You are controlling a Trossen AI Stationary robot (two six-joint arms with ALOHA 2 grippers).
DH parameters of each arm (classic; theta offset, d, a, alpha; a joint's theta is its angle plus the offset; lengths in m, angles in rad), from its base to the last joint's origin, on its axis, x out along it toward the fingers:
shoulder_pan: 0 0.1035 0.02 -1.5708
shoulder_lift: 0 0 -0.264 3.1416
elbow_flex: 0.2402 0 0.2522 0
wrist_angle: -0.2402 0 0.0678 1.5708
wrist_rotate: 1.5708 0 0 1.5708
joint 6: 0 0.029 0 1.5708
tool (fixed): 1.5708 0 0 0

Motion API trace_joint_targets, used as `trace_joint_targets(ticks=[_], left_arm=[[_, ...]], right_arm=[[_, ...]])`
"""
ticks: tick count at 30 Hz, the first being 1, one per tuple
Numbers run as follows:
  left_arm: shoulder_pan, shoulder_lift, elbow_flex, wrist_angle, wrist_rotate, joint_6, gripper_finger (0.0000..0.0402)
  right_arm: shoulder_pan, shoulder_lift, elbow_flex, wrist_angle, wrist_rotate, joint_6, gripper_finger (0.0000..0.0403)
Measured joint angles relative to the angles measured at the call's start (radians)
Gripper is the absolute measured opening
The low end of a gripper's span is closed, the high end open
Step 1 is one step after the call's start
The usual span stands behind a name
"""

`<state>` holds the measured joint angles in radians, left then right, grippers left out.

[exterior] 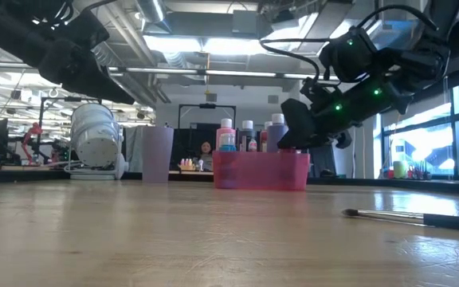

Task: Pick & Place Paint Supplies
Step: Put the purple paint bottle into the red bin

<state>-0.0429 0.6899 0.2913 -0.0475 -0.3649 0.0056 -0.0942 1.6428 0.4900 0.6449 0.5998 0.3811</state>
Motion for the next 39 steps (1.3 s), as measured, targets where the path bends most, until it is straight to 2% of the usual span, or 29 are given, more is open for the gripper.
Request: trace_joint_targets(ticks=[12,21,39], left_arm=[[0.000,0.000,0.000,0.000,-0.007,0.000,0.0169],[0.000,0.000,0.000,-0.001,-0.008,0.000,0.0169],[0.000,0.000,0.001,-0.018,-0.001,-0.019,0.0169]], right_arm=[[0.000,0.001,0.001,-0.001,-0.025,-0.006,0.0125],[0.004,0.001,0.097,-0.198,-0.029,0.009,0.0125],[0.004,0.002,0.097,-0.192,-0.061,0.038,0.0136]])
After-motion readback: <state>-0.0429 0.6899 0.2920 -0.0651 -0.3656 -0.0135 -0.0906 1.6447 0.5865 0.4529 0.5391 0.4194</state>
